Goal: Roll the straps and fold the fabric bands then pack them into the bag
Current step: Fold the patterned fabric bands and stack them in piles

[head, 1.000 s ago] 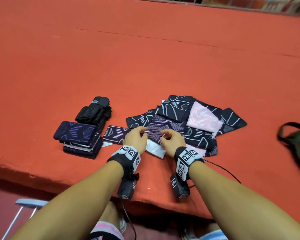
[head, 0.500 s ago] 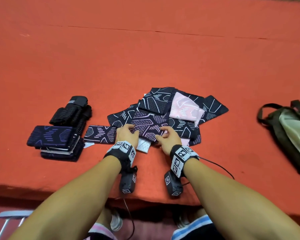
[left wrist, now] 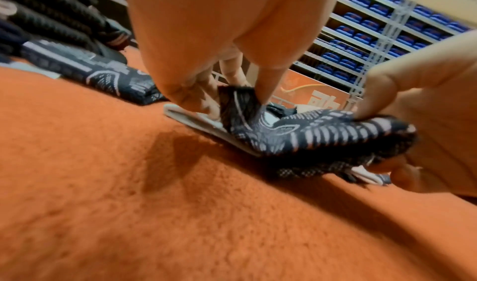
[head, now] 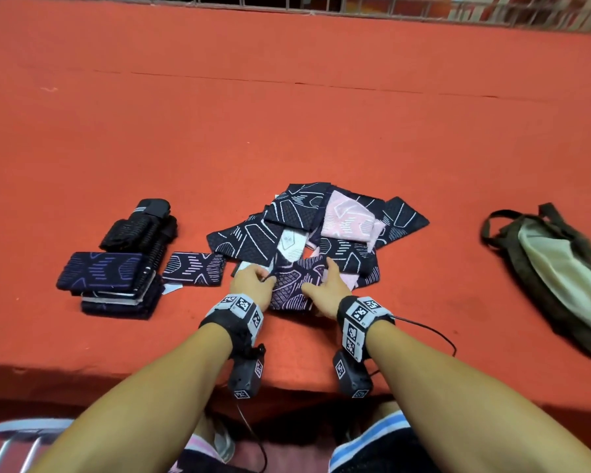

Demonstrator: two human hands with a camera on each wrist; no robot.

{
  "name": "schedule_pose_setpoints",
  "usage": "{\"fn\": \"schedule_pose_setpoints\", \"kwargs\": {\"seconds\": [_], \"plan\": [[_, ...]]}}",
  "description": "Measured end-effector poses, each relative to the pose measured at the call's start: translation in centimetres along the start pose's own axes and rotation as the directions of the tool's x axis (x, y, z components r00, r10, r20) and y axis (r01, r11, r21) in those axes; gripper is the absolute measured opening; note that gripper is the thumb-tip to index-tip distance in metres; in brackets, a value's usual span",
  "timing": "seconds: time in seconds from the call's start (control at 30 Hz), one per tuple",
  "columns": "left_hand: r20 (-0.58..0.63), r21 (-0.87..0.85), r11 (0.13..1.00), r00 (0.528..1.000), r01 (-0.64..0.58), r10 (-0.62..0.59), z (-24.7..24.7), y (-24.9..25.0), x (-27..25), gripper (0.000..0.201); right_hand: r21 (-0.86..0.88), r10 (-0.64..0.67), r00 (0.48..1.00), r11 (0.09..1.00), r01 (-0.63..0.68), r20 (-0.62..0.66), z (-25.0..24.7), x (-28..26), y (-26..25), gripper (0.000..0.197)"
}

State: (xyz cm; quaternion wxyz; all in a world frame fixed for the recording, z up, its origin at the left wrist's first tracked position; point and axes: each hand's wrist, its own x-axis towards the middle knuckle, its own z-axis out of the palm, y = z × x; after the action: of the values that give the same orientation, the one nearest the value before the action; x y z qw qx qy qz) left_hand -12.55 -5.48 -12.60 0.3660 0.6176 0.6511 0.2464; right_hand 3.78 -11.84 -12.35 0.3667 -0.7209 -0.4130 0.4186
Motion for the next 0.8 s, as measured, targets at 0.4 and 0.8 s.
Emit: {"fn": "schedule_pose_setpoints", "kwargs": {"seconds": [0.4,0.8], "plan": [[-0.094,-0.478,0.834,0.960,-0.275,0.263,-5.7,8.9,-1.5,0.010,-0.101,-0.126,0.992,0.987,0.128,0.030,-2.5,0.3,-2.0,0.035],[0.296,-0.367,0.928,0.954,0.061,0.055,-0.1,0.2,-4.7,0.089,-0.010,0.098,0.992,0.995,-0.100,-0.082,-1.6,-2.1,-0.3,0.040]]}}
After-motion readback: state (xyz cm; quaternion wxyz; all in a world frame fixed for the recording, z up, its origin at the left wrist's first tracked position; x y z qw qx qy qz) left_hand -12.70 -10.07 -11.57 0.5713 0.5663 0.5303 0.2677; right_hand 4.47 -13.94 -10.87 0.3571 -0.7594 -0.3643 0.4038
